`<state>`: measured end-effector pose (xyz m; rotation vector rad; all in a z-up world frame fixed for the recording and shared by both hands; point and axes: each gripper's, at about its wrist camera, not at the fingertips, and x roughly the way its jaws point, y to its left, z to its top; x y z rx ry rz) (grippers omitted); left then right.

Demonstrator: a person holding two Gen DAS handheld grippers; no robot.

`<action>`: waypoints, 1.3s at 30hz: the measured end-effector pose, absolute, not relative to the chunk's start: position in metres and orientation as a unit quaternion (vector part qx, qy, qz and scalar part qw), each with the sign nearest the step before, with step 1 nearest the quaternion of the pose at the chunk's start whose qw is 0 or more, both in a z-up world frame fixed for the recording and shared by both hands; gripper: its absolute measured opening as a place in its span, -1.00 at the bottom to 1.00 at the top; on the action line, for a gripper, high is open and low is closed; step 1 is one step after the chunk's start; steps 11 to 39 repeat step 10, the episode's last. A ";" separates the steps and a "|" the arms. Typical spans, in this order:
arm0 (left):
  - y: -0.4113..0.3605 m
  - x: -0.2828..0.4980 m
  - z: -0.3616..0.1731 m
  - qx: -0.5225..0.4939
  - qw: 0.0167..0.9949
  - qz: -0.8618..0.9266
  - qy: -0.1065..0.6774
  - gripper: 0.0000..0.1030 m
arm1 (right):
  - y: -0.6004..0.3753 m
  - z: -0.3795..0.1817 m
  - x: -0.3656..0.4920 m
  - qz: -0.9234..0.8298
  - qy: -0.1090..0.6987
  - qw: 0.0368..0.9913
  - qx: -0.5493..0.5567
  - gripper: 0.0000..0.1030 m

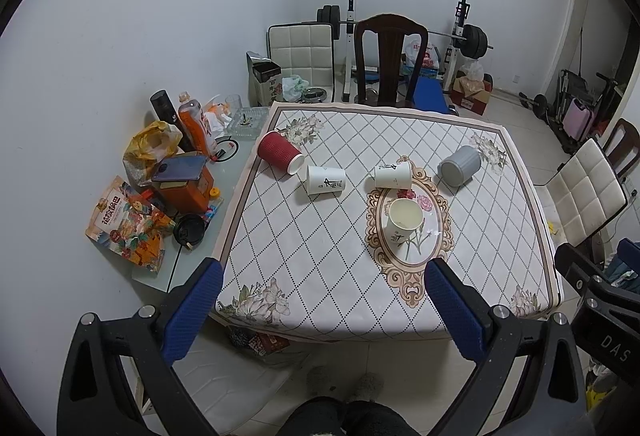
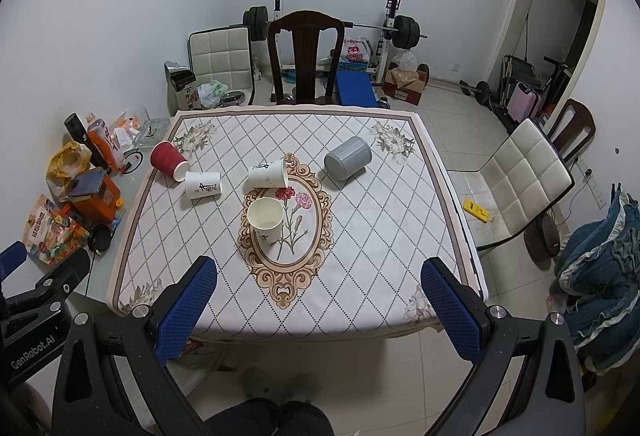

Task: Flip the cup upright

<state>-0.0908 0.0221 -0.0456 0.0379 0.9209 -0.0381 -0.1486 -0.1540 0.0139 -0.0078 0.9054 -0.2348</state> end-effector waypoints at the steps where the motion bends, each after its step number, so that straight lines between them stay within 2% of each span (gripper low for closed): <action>1: 0.022 -0.091 -0.045 0.018 0.895 -0.018 0.444 1.00 | -0.154 0.014 -0.149 -0.113 0.436 0.893 -0.003 1.00; 39: 0.023 -0.091 -0.045 0.018 0.895 -0.020 0.445 1.00 | -0.151 0.017 -0.148 -0.110 0.436 0.893 -0.002 1.00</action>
